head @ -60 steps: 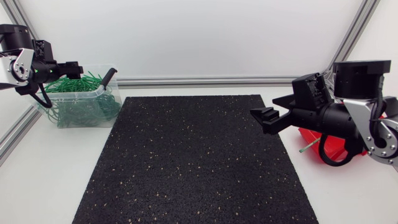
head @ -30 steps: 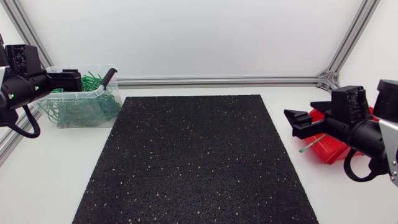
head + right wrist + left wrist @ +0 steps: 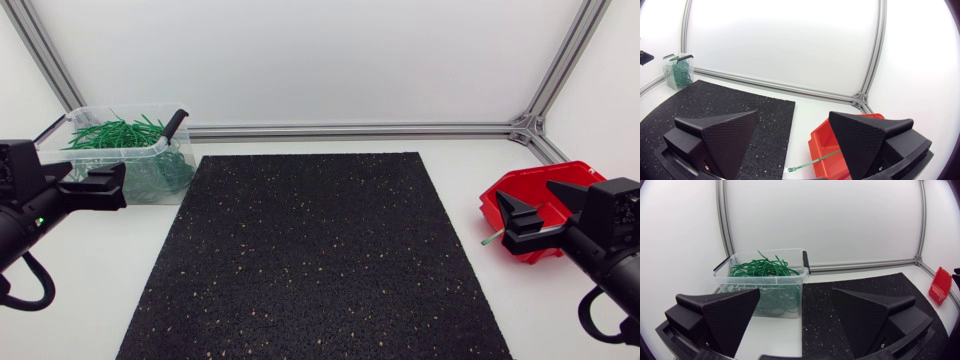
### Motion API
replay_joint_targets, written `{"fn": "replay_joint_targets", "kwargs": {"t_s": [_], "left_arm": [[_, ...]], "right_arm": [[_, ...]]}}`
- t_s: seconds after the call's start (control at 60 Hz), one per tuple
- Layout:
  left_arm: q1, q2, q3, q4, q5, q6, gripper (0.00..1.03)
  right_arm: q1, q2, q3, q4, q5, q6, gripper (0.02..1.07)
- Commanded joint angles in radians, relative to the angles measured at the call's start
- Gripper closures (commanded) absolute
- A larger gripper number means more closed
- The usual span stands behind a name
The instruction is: Take a green cable tie from the red box, thread the tail through the head to close it, then place it in the transparent bin on the left.
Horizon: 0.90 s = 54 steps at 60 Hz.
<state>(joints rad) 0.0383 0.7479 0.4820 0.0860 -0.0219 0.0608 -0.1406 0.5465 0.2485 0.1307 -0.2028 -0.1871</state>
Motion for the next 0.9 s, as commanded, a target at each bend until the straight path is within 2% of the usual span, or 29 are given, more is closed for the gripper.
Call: {"fn": "replay_joint_targets", "kwargs": {"t_s": [0.0, 0.2, 0.883], "left_arm": [[-0.014, -0.074, -0.072, 0.017, -0.006, -0.030, 0.04], [-0.035, -0.249, -0.207, 0.040, -0.006, -0.032, 0.04], [-0.037, -0.592, -0.396, -0.047, 0.013, -0.052, 0.04]], "right_arm": [[-0.005, -0.064, -0.050, -0.003, 0.016, 0.003, 0.06], [0.025, -0.164, -0.091, -0.030, 0.055, 0.041, 0.06], [0.129, -0.507, -0.232, -0.120, 0.187, 0.172, 0.06]]}}
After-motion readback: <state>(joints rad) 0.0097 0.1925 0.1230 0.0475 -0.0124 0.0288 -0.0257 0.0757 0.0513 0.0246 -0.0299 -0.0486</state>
